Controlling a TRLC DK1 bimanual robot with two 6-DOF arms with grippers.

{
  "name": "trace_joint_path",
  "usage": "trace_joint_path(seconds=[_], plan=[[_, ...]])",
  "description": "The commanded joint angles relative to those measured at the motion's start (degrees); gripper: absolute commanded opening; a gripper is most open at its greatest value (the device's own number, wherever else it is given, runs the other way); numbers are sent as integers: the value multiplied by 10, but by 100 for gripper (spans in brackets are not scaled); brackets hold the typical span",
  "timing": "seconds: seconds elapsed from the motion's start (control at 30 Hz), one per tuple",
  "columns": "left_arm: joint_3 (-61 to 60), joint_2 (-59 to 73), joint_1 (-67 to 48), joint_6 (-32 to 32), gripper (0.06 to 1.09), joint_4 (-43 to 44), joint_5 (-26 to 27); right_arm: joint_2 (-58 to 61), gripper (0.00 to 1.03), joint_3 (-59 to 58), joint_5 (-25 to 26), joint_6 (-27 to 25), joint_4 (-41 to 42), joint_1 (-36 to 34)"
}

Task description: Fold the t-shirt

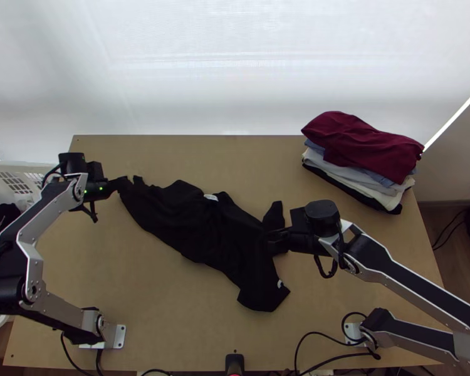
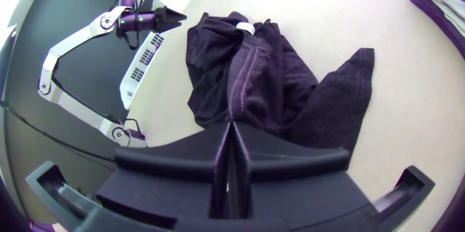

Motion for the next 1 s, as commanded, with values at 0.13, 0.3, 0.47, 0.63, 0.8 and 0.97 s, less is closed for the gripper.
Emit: trace_joint_path(seconds=[0.13,0.3,0.47,0.63,0.8,0.97], plan=[[60,22,-72,-23,98,-34,-1,-13,3,-20,14,17,7,-4],[98,40,-133,-23,97,-104,0,-13,3,-23,18,20,8,-5],[147,81,-160,-19,97,-168,-4,-15,3,-23,19,22,8,-6],[170,112,-161,-15,97,-165,-24,-22,3,-24,21,25,8,-6],[186,139,-167,-5,97,-168,-53,-28,3,-30,21,26,9,-15],[192,153,-172,-15,73,-166,-52,-31,3,-33,21,31,11,-17]])
